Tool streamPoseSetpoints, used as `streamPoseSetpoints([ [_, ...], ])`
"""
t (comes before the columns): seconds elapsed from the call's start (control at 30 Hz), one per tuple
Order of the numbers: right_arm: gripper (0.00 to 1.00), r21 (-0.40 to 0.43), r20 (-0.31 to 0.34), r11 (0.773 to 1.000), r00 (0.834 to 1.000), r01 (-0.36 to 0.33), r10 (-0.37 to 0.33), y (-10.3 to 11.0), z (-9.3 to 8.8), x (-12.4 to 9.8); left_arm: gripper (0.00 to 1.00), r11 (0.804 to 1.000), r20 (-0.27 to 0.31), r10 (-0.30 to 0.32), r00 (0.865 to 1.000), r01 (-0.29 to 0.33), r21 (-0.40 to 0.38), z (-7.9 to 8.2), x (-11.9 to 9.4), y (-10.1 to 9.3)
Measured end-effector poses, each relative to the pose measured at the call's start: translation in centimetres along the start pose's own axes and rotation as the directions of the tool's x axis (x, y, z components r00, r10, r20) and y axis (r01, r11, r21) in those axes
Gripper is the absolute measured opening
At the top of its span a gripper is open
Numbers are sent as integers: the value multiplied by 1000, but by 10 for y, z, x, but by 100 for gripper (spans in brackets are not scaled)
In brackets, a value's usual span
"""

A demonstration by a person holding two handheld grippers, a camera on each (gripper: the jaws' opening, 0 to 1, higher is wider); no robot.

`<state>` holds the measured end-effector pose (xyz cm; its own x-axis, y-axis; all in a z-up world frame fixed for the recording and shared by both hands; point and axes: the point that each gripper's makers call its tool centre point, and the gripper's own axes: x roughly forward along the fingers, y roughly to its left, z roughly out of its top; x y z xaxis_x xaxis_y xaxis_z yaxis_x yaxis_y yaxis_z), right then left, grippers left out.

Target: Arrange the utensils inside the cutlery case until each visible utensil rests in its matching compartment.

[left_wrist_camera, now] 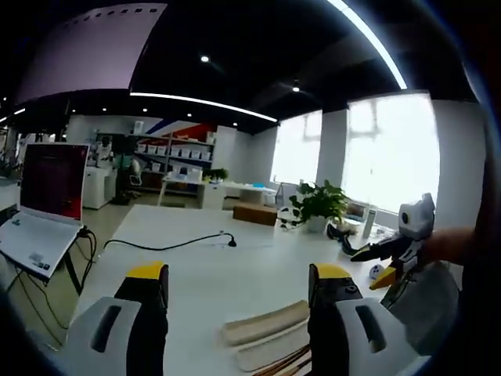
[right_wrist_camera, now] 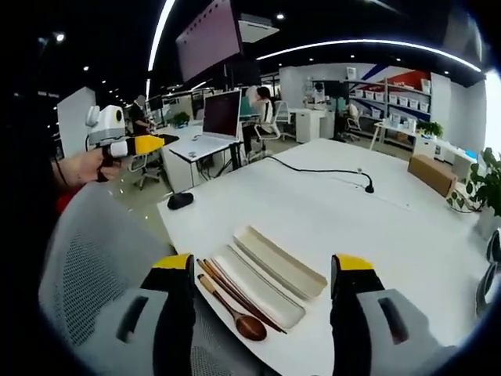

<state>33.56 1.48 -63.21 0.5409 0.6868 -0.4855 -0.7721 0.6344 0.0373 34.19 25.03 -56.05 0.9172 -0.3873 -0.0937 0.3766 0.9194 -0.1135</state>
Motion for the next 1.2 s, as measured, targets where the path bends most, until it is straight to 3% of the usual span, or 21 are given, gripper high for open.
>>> streamPoseSetpoints([
  [0.07, 67, -24, -8, 1000, 1000, -7, 7, 0, 2, 1, 76, 997, 43, 27, 999, -30, 70, 9, -2, 3],
  [0.2, 66, -64, -11, 998, 1000, -30, 29, 3, 8, 4, 73, 1000, -6, -2, 1000, 2, 22, -1, 0, -1],
  [0.4, 66, -120, -30, 992, 999, -48, 45, 6, 11, 10, 67, 999, 0, -18, 1000, 18, 34, 1, -1, -5],
  [0.6, 55, -209, -77, 973, 994, -98, 84, 13, 11, 19, 66, 999, -23, -28, 999, 28, 34, -3, 1, -8],
  [0.67, 60, -230, -89, 970, 994, -85, 66, 11, 11, 22, 64, 999, -29, -30, 999, 31, 34, -4, 0, -8],
  [0.73, 64, -250, -92, 966, 995, -63, 41, 7, 12, 26, 62, 999, -30, -29, 999, 30, 36, -4, 0, -8],
  [0.83, 59, -269, -89, 960, 995, -74, 52, 8, 16, 30, 53, 998, 2, 5, 1000, -5, 63, 5, -5, -2],
  [1.1, 51, -343, -154, 931, 985, -122, 72, 14, 12, 43, 53, 999, 7, 8, 1000, -9, 45, 5, -3, 0],
  [1.2, 52, -354, -166, 926, 983, -132, 77, 15, 10, 45, 53, 999, 1, 6, 1000, -6, 44, 5, -3, 0],
])
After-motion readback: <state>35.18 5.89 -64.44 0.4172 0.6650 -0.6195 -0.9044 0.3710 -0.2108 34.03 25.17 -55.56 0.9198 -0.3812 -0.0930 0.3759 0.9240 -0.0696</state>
